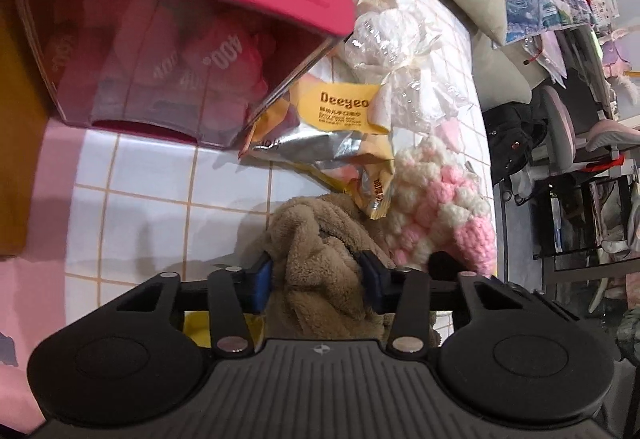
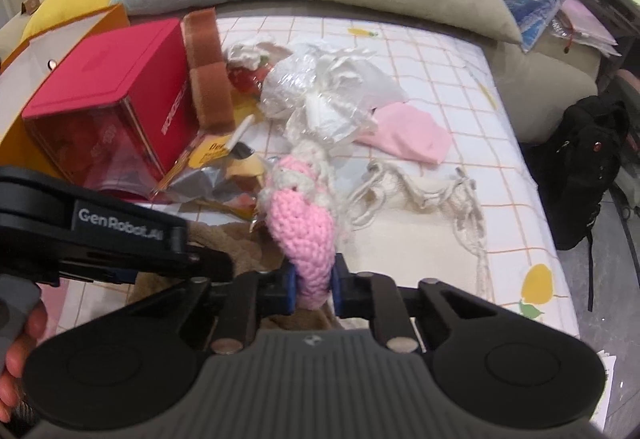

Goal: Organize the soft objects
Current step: 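Carry both toys over the orange box and open both tools to drop them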

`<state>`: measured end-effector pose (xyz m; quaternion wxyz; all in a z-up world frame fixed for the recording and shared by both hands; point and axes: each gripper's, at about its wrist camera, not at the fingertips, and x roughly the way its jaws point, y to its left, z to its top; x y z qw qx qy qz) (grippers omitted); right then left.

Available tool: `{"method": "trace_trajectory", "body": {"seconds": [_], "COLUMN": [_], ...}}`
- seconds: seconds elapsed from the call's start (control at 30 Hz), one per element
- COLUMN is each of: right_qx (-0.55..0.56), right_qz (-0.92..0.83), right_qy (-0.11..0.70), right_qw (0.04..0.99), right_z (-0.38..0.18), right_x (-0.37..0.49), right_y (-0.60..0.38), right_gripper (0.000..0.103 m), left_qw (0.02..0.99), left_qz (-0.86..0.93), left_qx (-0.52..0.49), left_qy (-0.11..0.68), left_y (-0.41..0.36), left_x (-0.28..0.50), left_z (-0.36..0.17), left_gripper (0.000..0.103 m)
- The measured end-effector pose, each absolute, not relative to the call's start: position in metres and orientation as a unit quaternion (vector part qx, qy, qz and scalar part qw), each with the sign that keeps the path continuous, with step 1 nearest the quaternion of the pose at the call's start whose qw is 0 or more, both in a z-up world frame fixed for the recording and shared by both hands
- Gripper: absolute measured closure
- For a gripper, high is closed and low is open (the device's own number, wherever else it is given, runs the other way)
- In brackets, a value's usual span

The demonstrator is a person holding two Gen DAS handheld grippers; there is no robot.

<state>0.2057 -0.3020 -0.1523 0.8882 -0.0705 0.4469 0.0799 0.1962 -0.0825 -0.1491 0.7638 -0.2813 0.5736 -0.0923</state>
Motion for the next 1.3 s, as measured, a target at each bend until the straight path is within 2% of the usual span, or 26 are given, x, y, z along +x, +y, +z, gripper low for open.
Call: {"method": "trace_trajectory", "body": {"seconds": [0.2, 0.5, 0.67, 0.9, 1.07, 1.3], "right_qx": [-0.076, -0.006, 0.017, 0.005, -0.016, -0.108], "right_qz": [0.056, 0.062, 0.129, 0.236, 0.284, 0.288], "right_qy": [0.429, 0.392, 0.362, 0.350, 0.395, 0.475], "right_qw": [0.899, 0.918, 0.923, 0.906, 0.873, 0.825], "right_z": [-0.124, -0.067, -0.035, -0.014, -0.030, -0.089], "right_x": [0.183, 0.140, 0.134, 0.153, 0.181, 0.220], "right_y": [-0.308, -0.301, -0.262, -0.178, -0.110, -0.034], "right_gripper": [0.091, 0.091, 0.091, 0.091, 0.091, 0.091], "left_qw": [0.800, 0.851, 0.880, 0.910, 0.889, 0.822], "left_qz": [-0.114, -0.158, -0.132, -0.055, -0.023, -0.012], "left_qx": [-0.257, -0.207, -0.182, -0.076, -0.006, 0.044], "left_qy": [0.530, 0.457, 0.419, 0.404, 0.458, 0.568], "left_y": [-0.077, -0.046, 0.001, 0.065, 0.091, 0.108], "left_x": [0.174, 0.127, 0.113, 0.118, 0.151, 0.191], "left_z": [-0.114, -0.029, 0.020, 0.068, 0.057, -0.021], "left_gripper": [0.058, 0.058, 0.058, 0.058, 0.058, 0.058]}}
